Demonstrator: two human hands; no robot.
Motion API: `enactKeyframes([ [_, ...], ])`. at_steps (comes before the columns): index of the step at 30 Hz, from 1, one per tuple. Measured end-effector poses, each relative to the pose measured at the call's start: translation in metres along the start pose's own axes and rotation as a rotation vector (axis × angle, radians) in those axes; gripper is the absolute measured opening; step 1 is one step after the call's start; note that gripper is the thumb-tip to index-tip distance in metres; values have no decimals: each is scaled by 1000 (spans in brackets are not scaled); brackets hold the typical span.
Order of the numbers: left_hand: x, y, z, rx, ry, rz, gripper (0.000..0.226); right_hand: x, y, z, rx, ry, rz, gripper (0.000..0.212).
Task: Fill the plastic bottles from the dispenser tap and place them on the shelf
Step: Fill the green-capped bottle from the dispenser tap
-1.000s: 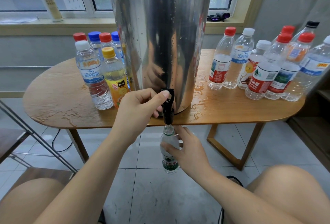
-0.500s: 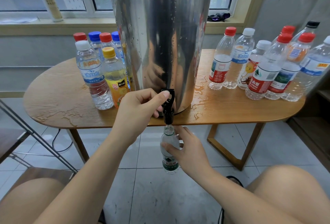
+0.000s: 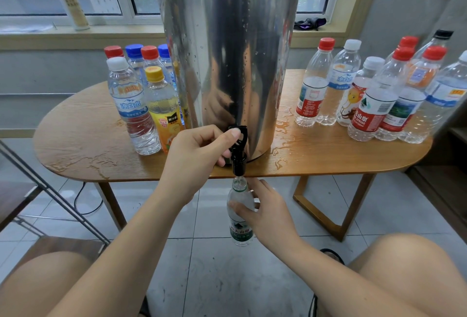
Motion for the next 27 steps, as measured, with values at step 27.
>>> enactKeyframes([
  [27, -2, -1, 1, 18, 14, -3, 42, -1, 0, 1, -5, 0, 7, 47],
])
Point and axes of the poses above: each hand's wrist, its own y-axis away from the middle knuckle, its own z-axis out of the palm, x = y × z, the point moved 1 cm from there along -y, towards the middle knuckle, and after that the axes turned 6 degrees about z, right-handed, at the moved point
